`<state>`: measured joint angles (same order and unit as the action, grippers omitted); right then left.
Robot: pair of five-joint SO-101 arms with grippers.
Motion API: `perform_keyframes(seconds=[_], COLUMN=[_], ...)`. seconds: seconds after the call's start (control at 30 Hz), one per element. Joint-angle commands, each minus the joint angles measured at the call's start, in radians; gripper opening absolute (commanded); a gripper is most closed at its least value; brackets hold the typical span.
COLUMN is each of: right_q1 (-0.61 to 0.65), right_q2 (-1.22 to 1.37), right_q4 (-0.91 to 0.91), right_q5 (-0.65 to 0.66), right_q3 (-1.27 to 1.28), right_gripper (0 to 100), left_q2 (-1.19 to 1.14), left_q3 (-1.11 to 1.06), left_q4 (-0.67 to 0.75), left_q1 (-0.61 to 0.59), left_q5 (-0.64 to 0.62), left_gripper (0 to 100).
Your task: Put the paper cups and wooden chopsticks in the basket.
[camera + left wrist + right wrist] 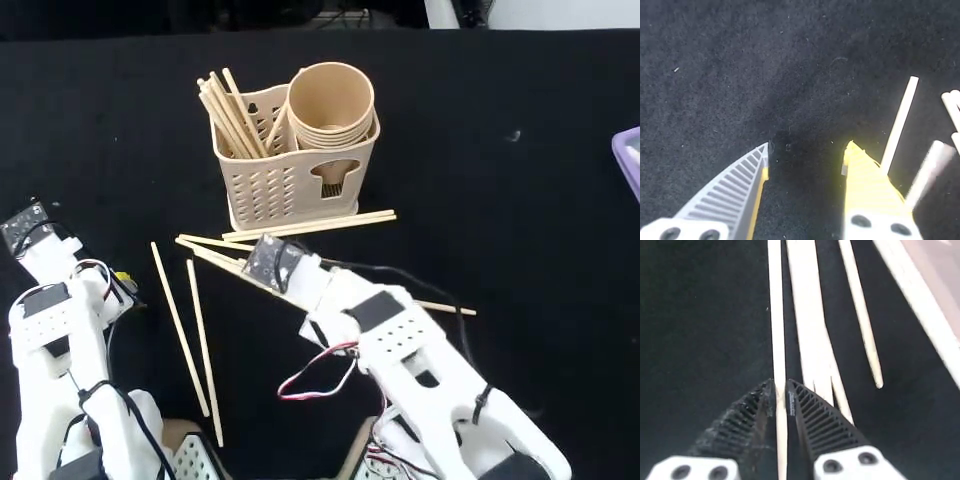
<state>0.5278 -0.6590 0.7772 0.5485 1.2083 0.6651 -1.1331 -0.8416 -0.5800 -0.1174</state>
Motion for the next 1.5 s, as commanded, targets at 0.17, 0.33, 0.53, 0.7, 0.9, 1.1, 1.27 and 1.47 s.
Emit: perform_keyframes(seconds=[0.17,0.33,0.53,0.7,0.9,1.1,1.27,1.47], right_q1=[-0.078,-0.075,-0.084,-0.140,-0.239,-0.345,-0.255,-0.219], right_q2=[0.153,0.228,0.228,0.168,-0.093,-0.188,-0.191,-0.189], right_q4=[-0.117,-0.115,-0.095,-0.048,0.204,0.301,0.293,0.278], right_q5=[0.018,0.020,0.018,0.025,0.141,0.224,0.229,0.235], right_q3=[-0.045,-0.067,-0.079,-0.079,-0.074,-0.038,0.035,0.045], right_gripper=[14.2,8.0,1.3,1.0,1.0,1.1,1.1,1.2], left_q2=[0.021,0.021,0.021,0.021,0.021,0.021,0.021,0.021], left_q3=[0.007,0.007,0.007,0.007,0.007,0.007,0.007,0.007], left_q4=[0.009,0.009,0.011,0.011,0.012,0.014,0.011,0.009], left_q1=[-0.005,-0.005,-0.005,-0.005,-0.002,-0.001,-0.005,-0.005], left_q5=[0.003,0.003,0.003,0.005,0.005,0.005,0.005,0.005], left_gripper=[24,24,24,24,24,24,24,24])
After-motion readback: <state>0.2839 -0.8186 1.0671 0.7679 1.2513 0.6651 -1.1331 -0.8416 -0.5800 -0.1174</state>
